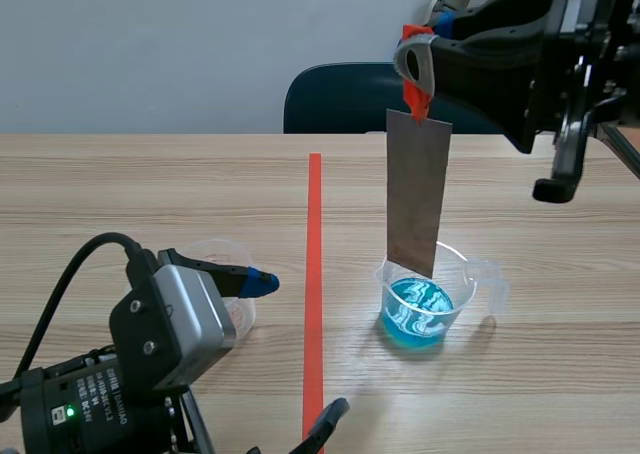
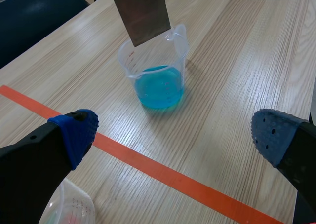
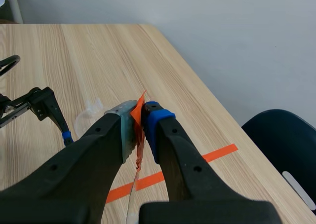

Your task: Do the redox reaction experiment

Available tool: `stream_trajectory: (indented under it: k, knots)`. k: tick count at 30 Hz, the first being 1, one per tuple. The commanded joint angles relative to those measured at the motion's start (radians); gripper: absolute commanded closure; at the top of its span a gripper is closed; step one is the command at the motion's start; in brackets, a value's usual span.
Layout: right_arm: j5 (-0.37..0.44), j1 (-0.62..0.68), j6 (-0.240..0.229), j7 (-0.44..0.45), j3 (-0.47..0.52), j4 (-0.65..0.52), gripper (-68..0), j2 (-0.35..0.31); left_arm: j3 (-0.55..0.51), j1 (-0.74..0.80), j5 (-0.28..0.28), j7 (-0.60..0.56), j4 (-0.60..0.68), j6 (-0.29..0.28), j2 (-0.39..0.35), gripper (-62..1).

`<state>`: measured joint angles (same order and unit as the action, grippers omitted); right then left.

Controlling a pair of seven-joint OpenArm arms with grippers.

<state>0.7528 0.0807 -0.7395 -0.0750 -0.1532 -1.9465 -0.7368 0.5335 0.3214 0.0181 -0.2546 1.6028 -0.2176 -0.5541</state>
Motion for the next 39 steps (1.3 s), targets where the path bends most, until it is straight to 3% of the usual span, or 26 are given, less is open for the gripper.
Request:
stream_trajectory:
  k: [1, 12, 21, 34, 39]
  knots:
    - [0.01, -0.02, -0.006, 0.02, -0.002, 0.012, -0.6, 0.0, 0.001, 0.002, -0.006, -0.011, 0.016, -0.002, 0.003, -62.3]
    - [-0.091, -0.02, -0.006, 0.108, -0.05, 0.091, -0.6, 0.0, 0.001, 0.002, -0.006, -0.011, 0.016, -0.002, 0.003, -62.3]
    - [-0.227, -0.02, -0.006, 0.235, -0.115, 0.178, -0.6, 0.0, 0.001, 0.002, -0.006, -0.011, 0.016, -0.002, 0.003, -62.3]
    - [-0.481, -0.029, -0.006, 0.48, -0.181, 0.299, -0.6, 0.0, 0.001, 0.002, -0.006, -0.011, 0.016, -0.002, 0.003, -62.3]
    - [-0.624, -0.031, -0.006, 0.606, -0.204, 0.307, -0.6, 0.0, 0.001, 0.002, -0.006, -0.011, 0.016, -0.002, 0.003, -62.3]
